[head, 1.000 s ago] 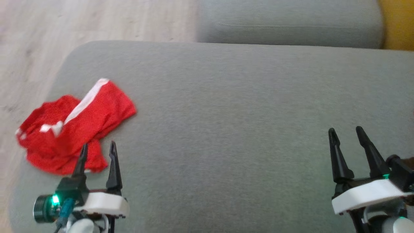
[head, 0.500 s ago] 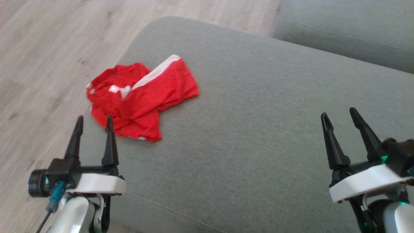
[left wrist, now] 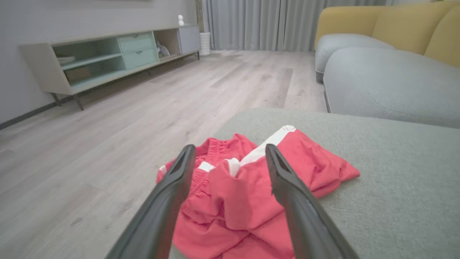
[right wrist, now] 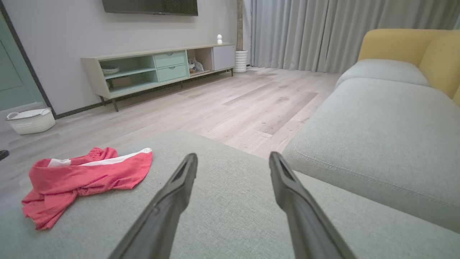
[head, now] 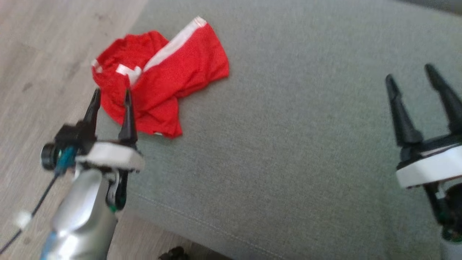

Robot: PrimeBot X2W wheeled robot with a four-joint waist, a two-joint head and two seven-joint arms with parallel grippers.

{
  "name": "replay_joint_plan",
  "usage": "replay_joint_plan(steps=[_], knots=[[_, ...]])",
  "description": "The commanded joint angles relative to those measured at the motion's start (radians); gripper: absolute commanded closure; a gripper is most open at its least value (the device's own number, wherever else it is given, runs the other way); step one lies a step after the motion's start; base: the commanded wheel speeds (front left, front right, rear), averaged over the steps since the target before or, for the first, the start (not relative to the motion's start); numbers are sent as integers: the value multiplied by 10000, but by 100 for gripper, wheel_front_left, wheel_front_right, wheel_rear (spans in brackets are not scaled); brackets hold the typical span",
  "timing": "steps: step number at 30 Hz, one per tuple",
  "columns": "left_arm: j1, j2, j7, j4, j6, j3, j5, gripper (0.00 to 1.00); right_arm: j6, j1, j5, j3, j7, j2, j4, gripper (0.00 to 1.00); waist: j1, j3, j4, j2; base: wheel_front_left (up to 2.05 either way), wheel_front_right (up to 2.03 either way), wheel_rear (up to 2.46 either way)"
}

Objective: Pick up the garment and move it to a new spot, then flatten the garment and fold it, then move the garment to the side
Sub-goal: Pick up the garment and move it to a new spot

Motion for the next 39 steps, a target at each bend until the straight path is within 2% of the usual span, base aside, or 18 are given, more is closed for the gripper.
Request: replay_joint_plan(steps=[1,6,13,14,15,16,21,27,32,39], knots=[[-543,208,-79,92,-101,339,-81,0,-7,-305,-87,133,94,-172,-489,0,-3,892,-266,0,0,0,0],[-2162,-174,389,2701,-943,101,-370,0,-7,-552,-25,-115,408,-397,-852,0,-3,1712,-579,0,0,0,0],[-3569,-357,1248,5514,-1505,72,-823,0,-7,-622,50,-291,432,-416,-943,0,-3,2035,-933,0,0,0,0],[-3678,-375,1475,5811,-1535,48,-863,13,-7,-615,58,-305,411,-401,-923,0,-3,2011,-965,0,0,0,0],[-3781,-376,1594,6026,-1564,35,-898,69,-7,-610,61,-329,379,-382,-901,0,-3,1974,-988,0,0,0,0],[-3861,-366,1687,6218,-1587,17,-919,100,-7,-603,63,-348,339,-364,-862,0,-3,1913,-1007,0,0,0,0],[-4059,-48,515,6371,-1636,-13,-821,100,-7,-590,109,-288,-77,-204,-612,0,-3,1347,-1101,0,0,0,0],[-3897,543,-73,5691,-1166,201,-572,100,-7,-426,149,-187,-644,163,-72,0,-3,81,-1290,0,0,0,0],[-3098,1038,-91,3594,-746,559,-104,100,-7,-109,159,-28,-1028,562,339,0,-3,-1046,-1659,0,0,0,0],[-1245,1215,-92,508,-71,716,344,100,-7,250,250,293,-1400,895,820,0,-3,-2029,-2749,0,0,0,0]])
